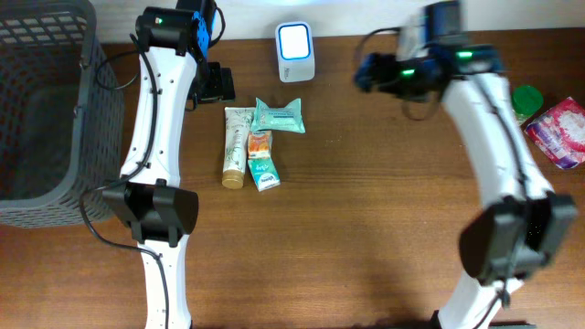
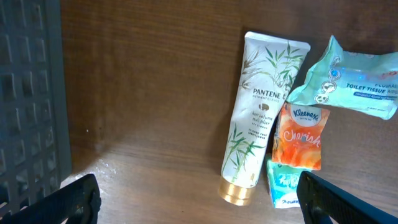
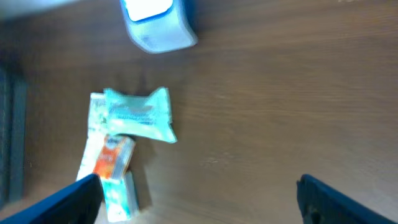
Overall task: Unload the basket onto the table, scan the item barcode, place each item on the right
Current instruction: 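Carry the jar to the far right beside the pink pack, release, then move the right gripper to the teal toilet tissue pack and grasp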
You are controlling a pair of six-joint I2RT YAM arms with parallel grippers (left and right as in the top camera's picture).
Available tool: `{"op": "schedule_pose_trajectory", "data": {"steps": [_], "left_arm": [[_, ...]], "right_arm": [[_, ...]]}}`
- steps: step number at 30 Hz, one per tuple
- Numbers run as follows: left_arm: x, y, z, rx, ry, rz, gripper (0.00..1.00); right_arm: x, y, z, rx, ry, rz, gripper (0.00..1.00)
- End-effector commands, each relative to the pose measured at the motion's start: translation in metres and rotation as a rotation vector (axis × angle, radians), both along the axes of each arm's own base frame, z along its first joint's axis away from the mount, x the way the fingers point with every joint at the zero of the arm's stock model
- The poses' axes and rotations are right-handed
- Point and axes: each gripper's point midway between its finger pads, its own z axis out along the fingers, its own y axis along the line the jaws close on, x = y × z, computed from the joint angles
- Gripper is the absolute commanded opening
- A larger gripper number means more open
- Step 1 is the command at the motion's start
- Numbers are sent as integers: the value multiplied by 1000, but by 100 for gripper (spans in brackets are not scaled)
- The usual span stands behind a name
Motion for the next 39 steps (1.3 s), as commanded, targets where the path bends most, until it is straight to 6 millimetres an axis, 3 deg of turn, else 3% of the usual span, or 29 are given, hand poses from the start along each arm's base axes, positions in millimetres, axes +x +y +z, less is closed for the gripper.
{"op": "schedule_pose_trajectory", "data": {"steps": [1,2,6,10,12,14,16,18,23,25,28,30,32,35,39], "left_arm": [[-1,1,3,15,-6,-12,99],[-1,1,3,15,-6,-12,99],[-1,2,3,15,-5,-10,99],[-1,1,3,15,-6,-13,99],[-1,1,3,15,-6,-12,99],[-1,1,4,15,-6,-12,99],[-1,1,3,15,-6,-12,99],[-1,1,3,15,-6,-12,99],[-1,1,3,15,-6,-12,99],[-1,1,3,15,-6,-12,99],[-1,1,3,15,-6,-12,99],[-1,1,3,15,-6,-12,99],[-1,1,3,15,-6,-12,99],[-1,1,3,15,-6,-12,99],[-1,1,3,15,-6,-12,99]], "right_arm": [[8,58,-43,-7,4,138,94],[15,83,-67,-6,-2,180,94],[21,130,-123,44,53,162,93],[33,157,-139,85,9,149,90],[47,151,-148,-11,-58,108,90],[48,150,-154,-78,-95,158,90],[45,153,-158,-89,-93,181,87],[39,159,-167,-97,-75,195,68],[13,138,-189,-234,49,153,63],[-7,121,-189,-302,136,145,56],[-47,87,-164,-418,273,97,54],[-64,66,-134,-504,290,106,59],[-70,62,-112,-535,255,191,67],[-75,81,-106,-414,264,213,73],[-74,137,-93,-126,248,282,72]]}}
